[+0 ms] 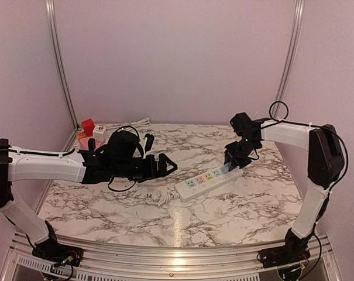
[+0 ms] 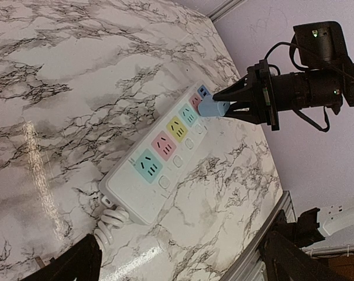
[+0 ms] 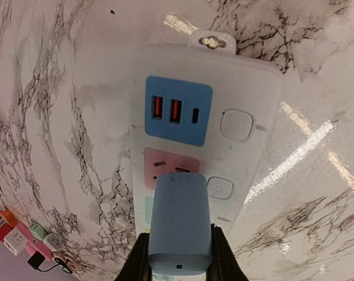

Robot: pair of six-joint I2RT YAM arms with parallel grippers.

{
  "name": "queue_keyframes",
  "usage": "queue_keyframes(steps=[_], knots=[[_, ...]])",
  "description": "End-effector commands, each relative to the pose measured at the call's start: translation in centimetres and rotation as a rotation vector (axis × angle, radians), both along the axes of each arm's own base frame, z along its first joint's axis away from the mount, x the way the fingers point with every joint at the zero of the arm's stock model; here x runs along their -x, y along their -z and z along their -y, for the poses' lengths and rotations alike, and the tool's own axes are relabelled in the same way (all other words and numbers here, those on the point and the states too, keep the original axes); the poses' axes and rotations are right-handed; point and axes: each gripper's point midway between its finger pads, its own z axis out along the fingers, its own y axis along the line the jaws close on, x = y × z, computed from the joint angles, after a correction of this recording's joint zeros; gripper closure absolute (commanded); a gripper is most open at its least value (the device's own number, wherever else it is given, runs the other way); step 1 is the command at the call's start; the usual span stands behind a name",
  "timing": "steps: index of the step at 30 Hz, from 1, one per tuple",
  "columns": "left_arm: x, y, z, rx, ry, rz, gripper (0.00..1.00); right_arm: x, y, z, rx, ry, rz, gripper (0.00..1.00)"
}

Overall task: Insert the plug
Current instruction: Insert the socket into the socket slot.

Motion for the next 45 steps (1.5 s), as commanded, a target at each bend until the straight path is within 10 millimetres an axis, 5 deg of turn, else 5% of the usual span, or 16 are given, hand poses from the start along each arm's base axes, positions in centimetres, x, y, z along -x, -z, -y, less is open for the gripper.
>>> queue_keyframes(steps=[1, 23, 35, 45], knots=[[-0.4, -0.3, 0.3, 0.020, 0.002, 0.012, 0.01, 0.4, 1.1, 0.8, 0.039, 0.009, -0.048, 1.00], [-0.4, 0.7, 0.1, 0.005, -0.004, -0.009, 0.01, 4.6, 5.2, 3.6, 0.111, 0.198, -0.384, 1.00], [-0.3, 1.5, -0.5, -0.007, -0.017, -0.019, 0.01, 5.2, 8.7, 5.0, 0.179, 0.167, -0.593, 1.00], [-0.3, 1.5, -1.0, -0.008, -0.026, -0.015, 0.01, 4.8, 9.2, 6.4, 0.296, 0.227, -0.672, 1.00]])
